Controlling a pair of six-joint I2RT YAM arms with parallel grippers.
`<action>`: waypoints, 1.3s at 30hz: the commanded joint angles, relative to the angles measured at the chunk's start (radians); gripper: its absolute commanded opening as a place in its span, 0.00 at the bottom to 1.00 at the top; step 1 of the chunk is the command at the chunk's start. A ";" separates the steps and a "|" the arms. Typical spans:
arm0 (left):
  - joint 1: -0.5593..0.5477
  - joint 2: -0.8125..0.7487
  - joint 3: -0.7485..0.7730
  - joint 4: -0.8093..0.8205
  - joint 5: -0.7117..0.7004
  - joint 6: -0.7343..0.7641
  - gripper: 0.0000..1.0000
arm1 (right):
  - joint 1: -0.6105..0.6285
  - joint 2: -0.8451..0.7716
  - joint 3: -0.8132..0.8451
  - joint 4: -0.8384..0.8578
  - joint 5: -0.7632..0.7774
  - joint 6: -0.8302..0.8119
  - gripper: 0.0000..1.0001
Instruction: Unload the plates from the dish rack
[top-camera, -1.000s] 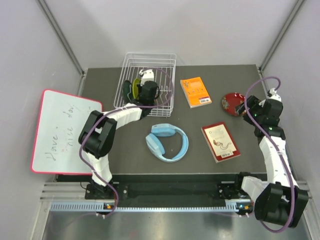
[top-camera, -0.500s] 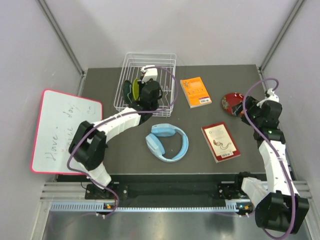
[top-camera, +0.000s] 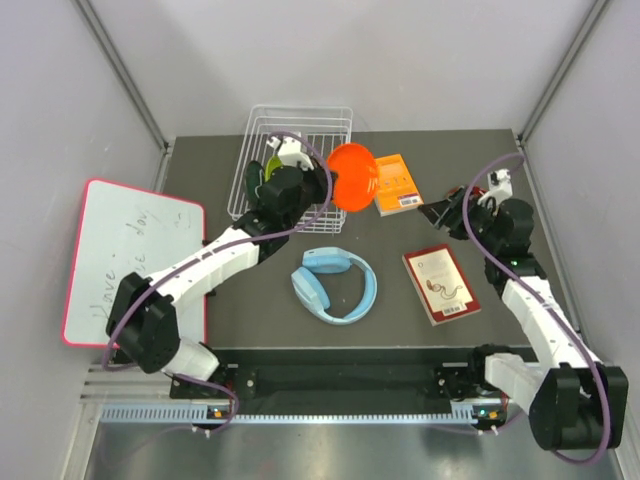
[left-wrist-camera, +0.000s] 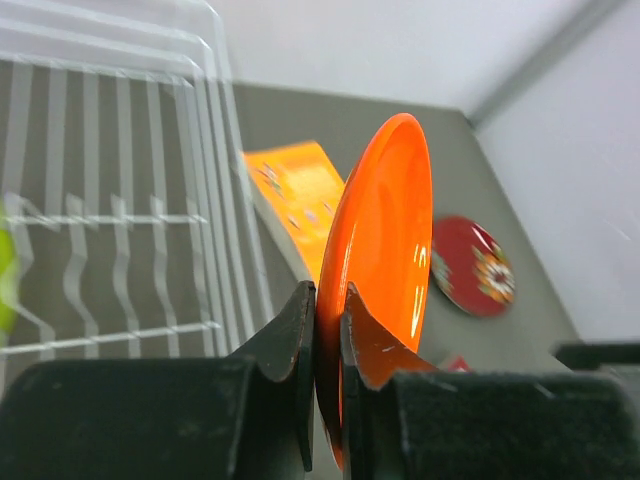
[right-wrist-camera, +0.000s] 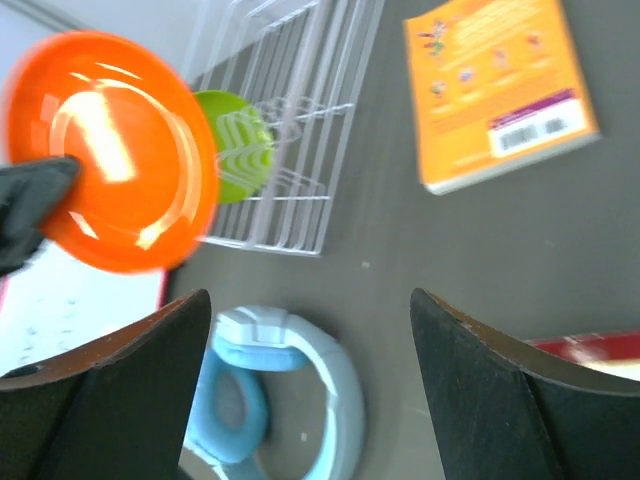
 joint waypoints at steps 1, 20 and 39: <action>-0.014 0.030 -0.027 0.098 0.224 -0.181 0.00 | 0.058 0.051 -0.017 0.274 -0.070 0.117 0.80; -0.101 0.104 -0.009 0.190 0.265 -0.184 0.40 | 0.105 0.193 -0.032 0.408 -0.032 0.176 0.00; -0.037 0.052 -0.027 0.025 -0.332 0.345 0.99 | -0.375 0.502 0.285 0.006 0.167 -0.064 0.00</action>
